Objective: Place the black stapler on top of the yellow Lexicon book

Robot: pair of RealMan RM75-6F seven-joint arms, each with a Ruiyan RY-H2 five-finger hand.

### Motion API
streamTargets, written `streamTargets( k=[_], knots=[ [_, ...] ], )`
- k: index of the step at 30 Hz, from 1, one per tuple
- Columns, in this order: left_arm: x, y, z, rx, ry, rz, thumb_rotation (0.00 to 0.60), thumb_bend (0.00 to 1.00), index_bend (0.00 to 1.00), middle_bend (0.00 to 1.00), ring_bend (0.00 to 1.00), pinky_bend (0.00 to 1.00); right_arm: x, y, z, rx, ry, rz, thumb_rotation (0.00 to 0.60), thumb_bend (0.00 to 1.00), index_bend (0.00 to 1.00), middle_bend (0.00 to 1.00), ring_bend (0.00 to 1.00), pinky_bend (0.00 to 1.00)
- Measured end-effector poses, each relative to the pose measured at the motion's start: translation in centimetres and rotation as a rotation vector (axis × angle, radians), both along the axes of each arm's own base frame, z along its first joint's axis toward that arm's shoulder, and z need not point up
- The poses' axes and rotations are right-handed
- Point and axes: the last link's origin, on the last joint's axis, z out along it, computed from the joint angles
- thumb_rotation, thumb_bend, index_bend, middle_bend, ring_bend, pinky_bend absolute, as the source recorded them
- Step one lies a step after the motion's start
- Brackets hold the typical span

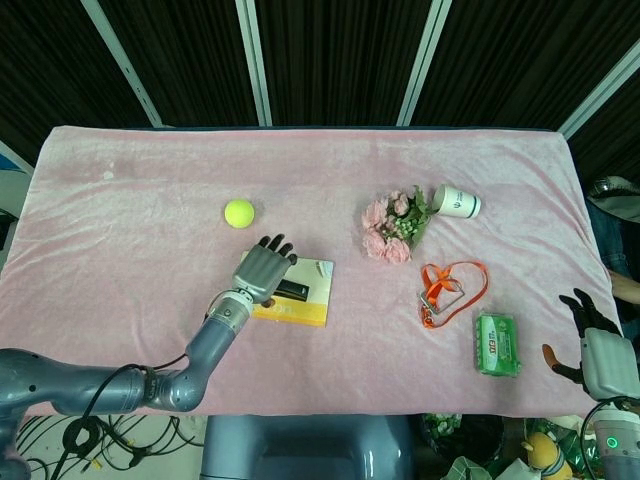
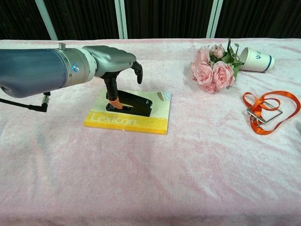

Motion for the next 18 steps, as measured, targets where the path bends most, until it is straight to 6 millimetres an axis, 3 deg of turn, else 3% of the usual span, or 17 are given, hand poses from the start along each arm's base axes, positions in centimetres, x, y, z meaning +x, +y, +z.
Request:
streamTargets(
  k=[4,7,13,18],
  knots=[
    [-1.1,-0.4,2.9,0.051,-0.009,-0.014,0.6,0.04,0.27,0.15,0.02,0.14,0.0,0.0,0.0,-0.001,-0.002,-0.003,0.6,0.25,0.17,0.06,0.19,0.21],
    [-3.3,-1.2,6.2,0.107,-0.005,-0.02,0.6,0.05,0.27,0.15,0.02,0.14,0.0,0.0,0.0,-0.001,0.0,-0.004,0.6,0.25,0.17,0.06,0.19,0.21],
    [-9.9,-4.2,13.6,0.231,-0.012,0.019,0.6,0.09,0.27,0.16,0.02,0.13,0.1,0.0,-0.1,0.001,0.011,0.004,0.6,0.25,0.17,0.06,0.19,0.21],
    [-14.9,-8.0,16.9,0.277,-0.104,0.103,0.6,0.09,0.28,0.16,0.02,0.11,0.2,-0.1,-0.2,0.002,0.018,0.009,0.6,0.25,0.17,0.06,0.19,0.21]
  ],
)
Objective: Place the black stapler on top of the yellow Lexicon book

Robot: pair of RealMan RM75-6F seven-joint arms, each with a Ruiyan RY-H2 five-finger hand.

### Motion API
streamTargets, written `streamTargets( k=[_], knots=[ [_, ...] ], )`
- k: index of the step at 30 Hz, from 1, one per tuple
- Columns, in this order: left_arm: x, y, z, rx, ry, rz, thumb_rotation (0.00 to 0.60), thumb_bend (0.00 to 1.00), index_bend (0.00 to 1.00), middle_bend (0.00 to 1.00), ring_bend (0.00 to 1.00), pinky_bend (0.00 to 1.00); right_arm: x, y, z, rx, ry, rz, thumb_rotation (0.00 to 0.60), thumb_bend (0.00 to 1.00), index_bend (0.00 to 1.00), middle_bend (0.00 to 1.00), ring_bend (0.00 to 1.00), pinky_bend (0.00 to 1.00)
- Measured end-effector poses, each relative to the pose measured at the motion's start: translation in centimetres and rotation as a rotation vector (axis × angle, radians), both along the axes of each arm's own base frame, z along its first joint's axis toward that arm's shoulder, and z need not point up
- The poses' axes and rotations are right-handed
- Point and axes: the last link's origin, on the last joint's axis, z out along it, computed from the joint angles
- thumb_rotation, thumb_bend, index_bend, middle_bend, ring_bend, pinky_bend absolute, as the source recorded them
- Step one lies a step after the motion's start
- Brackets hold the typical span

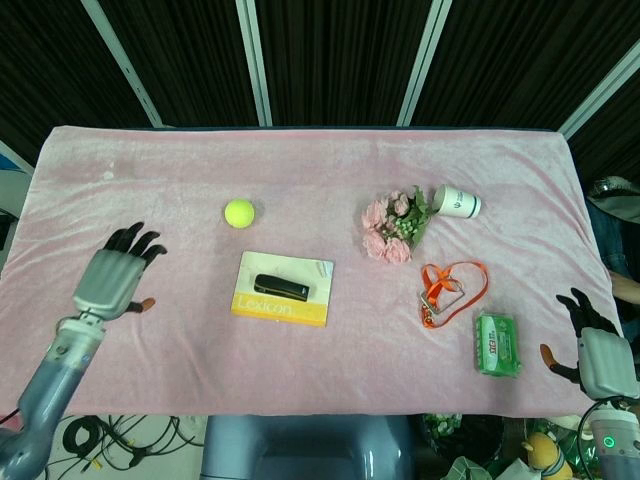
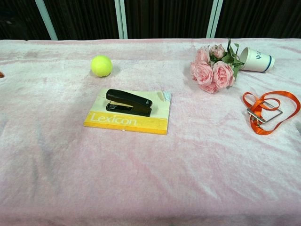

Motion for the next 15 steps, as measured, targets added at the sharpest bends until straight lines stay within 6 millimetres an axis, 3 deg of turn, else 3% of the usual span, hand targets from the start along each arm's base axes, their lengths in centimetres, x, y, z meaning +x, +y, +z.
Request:
streamTargets(
  k=[6,9,15],
  knots=[
    [-5.8,-4.9,2.8,0.081,-0.066,0.043,0.6,0.09,0.29,0.16,0.02,0.1,0.0,-0.2,0.0,-0.004,0.001,0.001,0.6,0.25,0.17,0.06,0.19,0.21],
    [-8.4,-6.5,3.2,0.094,-0.076,0.074,0.6,0.09,0.3,0.16,0.02,0.1,0.0,-0.1,0.0,-0.006,0.001,0.001,0.6,0.25,0.17,0.06,0.19,0.21],
    [-11.8,-8.1,3.2,0.124,-0.152,0.139,0.6,0.09,0.31,0.17,0.02,0.09,0.0,0.0,0.2,-0.015,0.003,0.006,0.6,0.25,0.17,0.06,0.19,0.21]
  ],
)
